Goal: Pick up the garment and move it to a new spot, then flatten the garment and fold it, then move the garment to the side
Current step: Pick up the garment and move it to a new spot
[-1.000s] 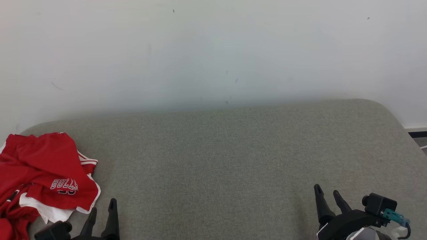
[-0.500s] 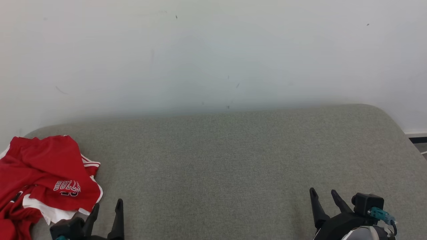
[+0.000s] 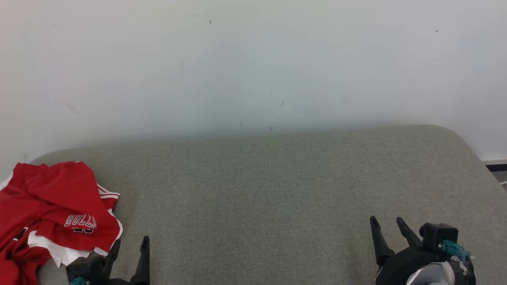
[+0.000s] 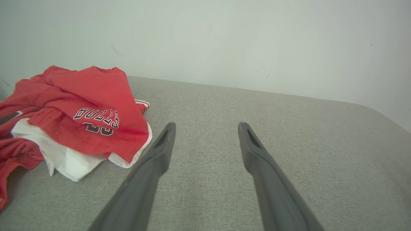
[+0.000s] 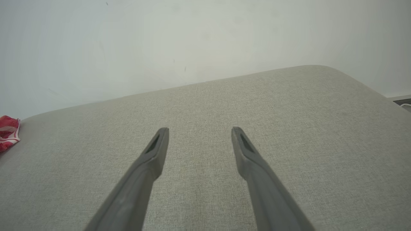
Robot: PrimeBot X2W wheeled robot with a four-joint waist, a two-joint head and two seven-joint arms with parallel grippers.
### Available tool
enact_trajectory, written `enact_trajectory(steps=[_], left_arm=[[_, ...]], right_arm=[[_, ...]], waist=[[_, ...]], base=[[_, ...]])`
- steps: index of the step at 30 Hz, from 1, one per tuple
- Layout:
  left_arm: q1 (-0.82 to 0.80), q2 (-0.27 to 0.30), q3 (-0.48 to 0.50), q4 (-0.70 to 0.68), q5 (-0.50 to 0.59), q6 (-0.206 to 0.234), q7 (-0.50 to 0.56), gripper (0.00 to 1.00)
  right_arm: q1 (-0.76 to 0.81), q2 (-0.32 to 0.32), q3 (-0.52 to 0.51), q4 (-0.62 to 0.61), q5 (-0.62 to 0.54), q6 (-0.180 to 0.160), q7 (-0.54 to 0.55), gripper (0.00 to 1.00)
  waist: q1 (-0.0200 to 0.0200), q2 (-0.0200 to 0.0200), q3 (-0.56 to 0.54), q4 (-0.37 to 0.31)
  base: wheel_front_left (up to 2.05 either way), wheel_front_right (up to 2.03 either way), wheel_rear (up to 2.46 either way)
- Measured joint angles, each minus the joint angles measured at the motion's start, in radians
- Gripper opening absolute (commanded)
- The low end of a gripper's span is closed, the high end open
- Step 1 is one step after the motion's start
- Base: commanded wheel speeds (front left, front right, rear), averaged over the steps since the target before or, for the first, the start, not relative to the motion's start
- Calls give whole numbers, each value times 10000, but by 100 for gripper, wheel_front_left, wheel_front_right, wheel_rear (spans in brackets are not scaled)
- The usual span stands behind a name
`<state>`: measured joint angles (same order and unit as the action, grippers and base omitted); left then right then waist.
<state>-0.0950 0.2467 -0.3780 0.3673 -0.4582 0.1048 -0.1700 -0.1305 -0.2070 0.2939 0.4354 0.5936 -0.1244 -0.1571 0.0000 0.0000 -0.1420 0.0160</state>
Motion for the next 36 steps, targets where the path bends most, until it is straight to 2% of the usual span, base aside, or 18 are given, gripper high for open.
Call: enact_trajectory(steps=[6, 10, 16, 19, 27, 29, 36], left_arm=[[0, -8, -46, -77, -2, 2, 201, 100], [-3, -4, -63, -134, -2, 4, 301, 100], [-9, 6, -121, -251, 0, 4, 378, 100], [-10, 17, -130, -276, 0, 4, 437, 100], [-23, 46, -127, -355, 4, 10, 479, 100], [-156, 42, -180, -359, 61, 17, 550, 100], [-387, 15, -253, -445, 194, 21, 642, 100]], right_arm=[[84, -29, 38, -71, 31, 0, 642, 100], [208, -291, 232, -222, 33, 17, 1108, 100], [195, -1085, 882, -713, -88, 917, 1649, 100], [179, -1283, 871, -911, -134, 1097, 1670, 100], [185, -1277, 477, -1170, 29, 1051, 1662, 100], [232, -1271, 357, -1241, 50, 938, 1657, 100], [557, -1279, 245, -1524, 211, 884, 1657, 100]], waist=[[0, 0, 41, -9], [0, 0, 71, 4], [0, 0, 125, 46], [0, 0, 153, 62], [0, 0, 208, 78], [0, 0, 220, 121], [0, 0, 262, 662]], base=[[0, 0, 0], [0, 0, 0], [0, 0, 0], [0, 0, 0], [0, 0, 0], [0, 0, 0], [0, 0, 0]])
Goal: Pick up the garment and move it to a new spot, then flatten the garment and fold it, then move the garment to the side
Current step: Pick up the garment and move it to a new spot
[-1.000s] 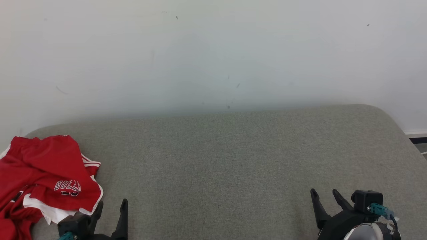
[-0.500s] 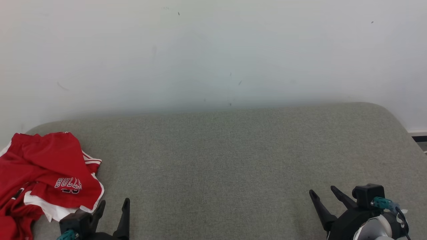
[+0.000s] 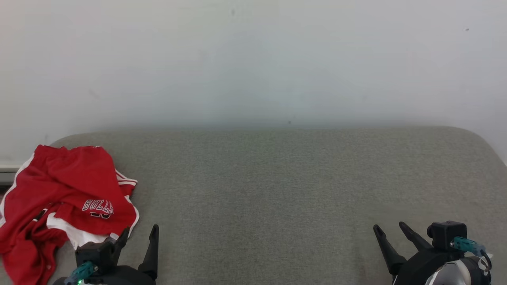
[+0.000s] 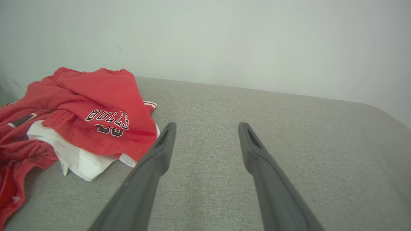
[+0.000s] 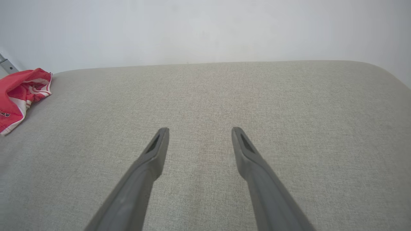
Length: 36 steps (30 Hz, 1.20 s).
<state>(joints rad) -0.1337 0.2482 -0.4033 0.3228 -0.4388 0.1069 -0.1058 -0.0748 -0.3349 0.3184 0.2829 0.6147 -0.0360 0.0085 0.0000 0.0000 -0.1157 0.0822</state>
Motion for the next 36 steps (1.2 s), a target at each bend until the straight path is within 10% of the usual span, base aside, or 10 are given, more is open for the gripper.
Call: enact_trajectory(steps=[36], left_arm=[[397, 276, 882, -863, 353, 163, 314, 100]], right_arm=[[-755, 384, 403, -316, -4, 94, 182, 100]], waist=[[0, 0, 509, 3928]], base=[[0, 0, 0]])
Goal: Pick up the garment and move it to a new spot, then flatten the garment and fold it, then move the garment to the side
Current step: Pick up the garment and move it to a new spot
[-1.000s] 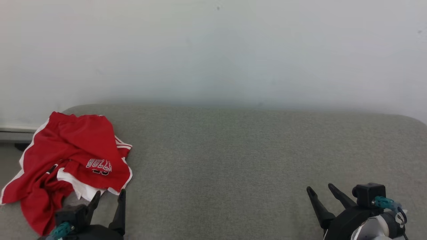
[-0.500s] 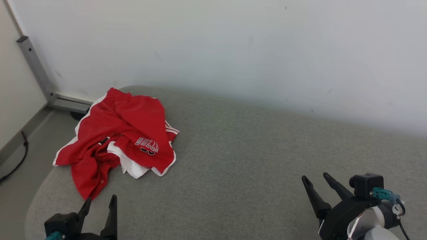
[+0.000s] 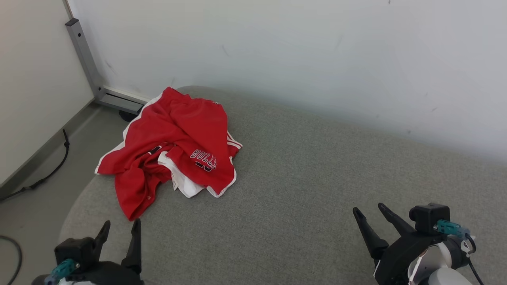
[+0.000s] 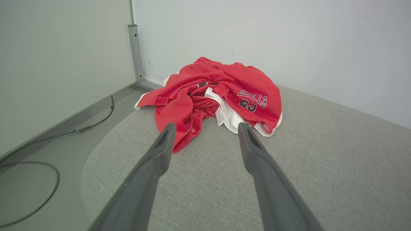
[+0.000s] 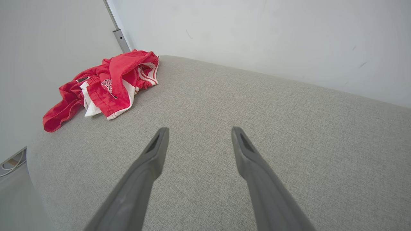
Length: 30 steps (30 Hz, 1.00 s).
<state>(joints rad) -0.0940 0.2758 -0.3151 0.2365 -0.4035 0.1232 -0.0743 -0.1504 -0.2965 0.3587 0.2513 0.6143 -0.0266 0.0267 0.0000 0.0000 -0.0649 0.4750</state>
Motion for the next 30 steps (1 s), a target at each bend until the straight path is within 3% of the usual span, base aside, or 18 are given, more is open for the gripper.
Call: enact_trajectory(steps=[8, 14, 30], left_arm=[[-1124, -117, -224, 476, -6, -127, 669, 100], [-2394, -92, -199, 1078, -138, -349, 1801, 100], [-6148, 107, -96, 2715, -600, -529, 5244, 100]], right_arm=[[202, -109, 242, -545, -100, -8, 232, 100], [184, -397, 395, -1427, -313, -23, 570, 100], [-545, -1185, 602, -3509, -915, -100, 1718, 100]], waist=[[0, 0, 231, 48], [0, 1, 709, -210], [2, 1, 2657, -1586]], base=[[0, 0, 0], [0, 0, 0], [0, 0, 0]])
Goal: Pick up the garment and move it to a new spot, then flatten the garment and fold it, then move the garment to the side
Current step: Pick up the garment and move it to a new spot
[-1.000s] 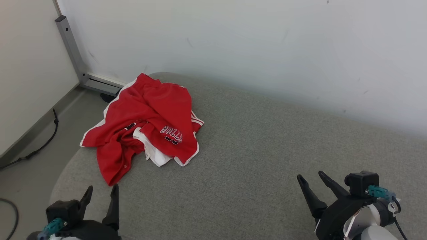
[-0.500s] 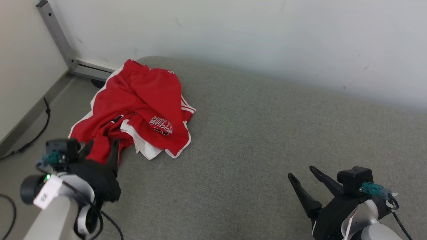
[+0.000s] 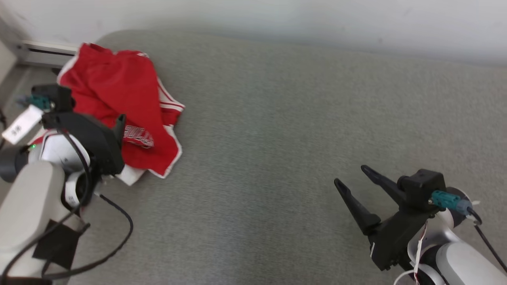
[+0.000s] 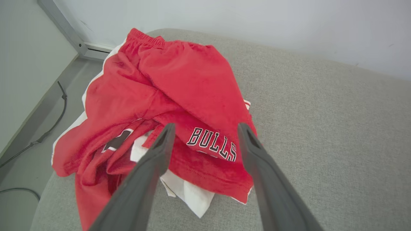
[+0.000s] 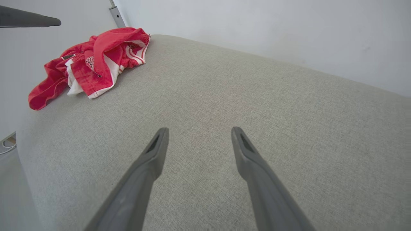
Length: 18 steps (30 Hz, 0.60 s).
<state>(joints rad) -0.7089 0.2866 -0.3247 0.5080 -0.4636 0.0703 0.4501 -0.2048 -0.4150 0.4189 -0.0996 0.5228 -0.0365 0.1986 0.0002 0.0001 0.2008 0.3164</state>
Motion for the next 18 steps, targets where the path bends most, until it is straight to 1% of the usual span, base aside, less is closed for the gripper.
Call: enact_trajectory(steps=[4, 7, 10, 13, 18], left_arm=[[-537, 15, 50, 485, 0, 35, 539, 100], [-818, 56, 161, 894, 27, 194, 905, 100], [-1090, 236, 138, 1243, 318, 320, 1172, 100], [-1331, 372, 127, 1471, 715, 401, 1340, 100], [-1592, 359, 71, 1916, 857, 445, 1714, 100]], right_arm=[[-273, -88, -6, -102, -29, 0, 211, 100], [-304, -155, -36, -247, -29, 0, 307, 100], [-307, -196, -82, -313, -29, 0, 328, 100], [-305, -201, -109, -332, -29, -65, 393, 100], [-307, -242, -209, -376, -27, -88, 449, 100]], waist=[[0, 1, 453, -511], [1, 0, 770, -896], [1, 1, 1087, -1222], [1, 0, 1367, -1501], [1, 1, 1743, -1810]], base=[[0, 0, 0], [0, 0, 0], [0, 0, 0], [0, 0, 0], [0, 0, 0]])
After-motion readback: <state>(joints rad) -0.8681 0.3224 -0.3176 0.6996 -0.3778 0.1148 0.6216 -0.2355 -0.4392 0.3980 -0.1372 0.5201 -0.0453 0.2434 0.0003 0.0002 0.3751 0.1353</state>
